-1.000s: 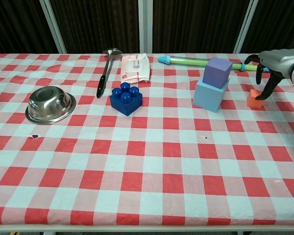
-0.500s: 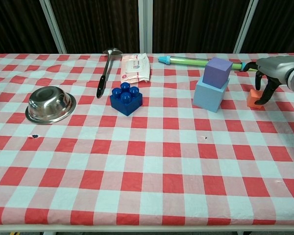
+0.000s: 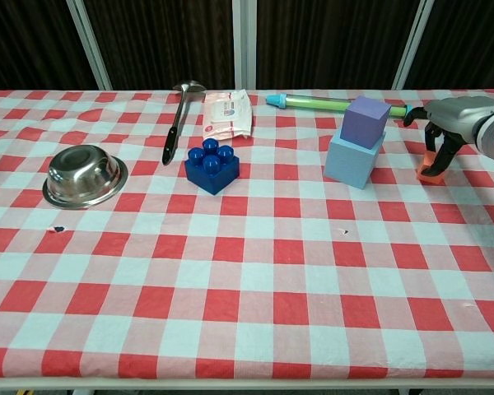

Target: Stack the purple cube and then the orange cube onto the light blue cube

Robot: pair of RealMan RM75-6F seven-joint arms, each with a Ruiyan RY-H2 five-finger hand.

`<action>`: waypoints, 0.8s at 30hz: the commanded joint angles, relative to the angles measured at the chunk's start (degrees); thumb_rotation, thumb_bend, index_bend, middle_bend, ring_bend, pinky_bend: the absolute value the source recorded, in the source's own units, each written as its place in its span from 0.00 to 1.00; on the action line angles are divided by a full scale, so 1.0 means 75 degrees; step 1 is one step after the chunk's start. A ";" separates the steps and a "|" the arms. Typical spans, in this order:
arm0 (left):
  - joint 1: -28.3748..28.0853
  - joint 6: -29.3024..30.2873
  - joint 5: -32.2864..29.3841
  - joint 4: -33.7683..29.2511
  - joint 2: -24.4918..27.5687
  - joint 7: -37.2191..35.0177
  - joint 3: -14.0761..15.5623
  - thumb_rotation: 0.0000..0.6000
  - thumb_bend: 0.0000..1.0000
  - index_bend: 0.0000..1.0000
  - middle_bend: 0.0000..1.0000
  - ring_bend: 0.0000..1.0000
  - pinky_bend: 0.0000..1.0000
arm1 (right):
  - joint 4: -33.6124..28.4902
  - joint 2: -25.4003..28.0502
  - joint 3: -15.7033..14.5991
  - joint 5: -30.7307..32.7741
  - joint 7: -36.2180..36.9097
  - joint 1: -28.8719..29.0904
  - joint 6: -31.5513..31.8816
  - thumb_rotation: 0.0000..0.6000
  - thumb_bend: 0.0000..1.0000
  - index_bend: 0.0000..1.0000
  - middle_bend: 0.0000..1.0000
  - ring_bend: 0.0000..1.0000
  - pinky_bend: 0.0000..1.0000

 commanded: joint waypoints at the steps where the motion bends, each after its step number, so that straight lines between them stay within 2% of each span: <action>1: -0.0002 -0.0003 -0.0002 0.0002 0.0000 -0.0003 -0.0001 1.00 0.06 0.30 0.26 0.22 0.31 | -0.0061 0.0041 0.0018 -0.0010 0.0010 -0.0033 0.0031 1.00 0.14 0.17 0.54 0.26 0.02; 7: 0.0005 0.0022 -0.0001 -0.0015 0.0014 -0.0003 -0.0008 1.00 0.06 0.30 0.26 0.22 0.31 | -0.0827 0.0513 0.0146 -0.0288 0.0069 -0.0139 0.0462 1.00 0.14 0.17 0.54 0.27 0.02; 18: -0.0026 0.0106 0.0188 -0.0086 -0.0028 0.0120 0.0076 1.00 0.06 0.30 0.26 0.22 0.31 | -0.3777 0.2436 0.0745 -0.0495 -0.0626 -0.0193 0.1838 1.00 0.14 0.17 0.54 0.27 0.02; 24: -0.0070 0.0193 0.0423 -0.0119 -0.0111 0.0310 0.0193 1.00 0.06 0.30 0.26 0.22 0.31 | -0.4913 0.3147 0.1044 -0.0222 -0.1119 0.0008 0.2163 1.00 0.14 0.17 0.54 0.27 0.02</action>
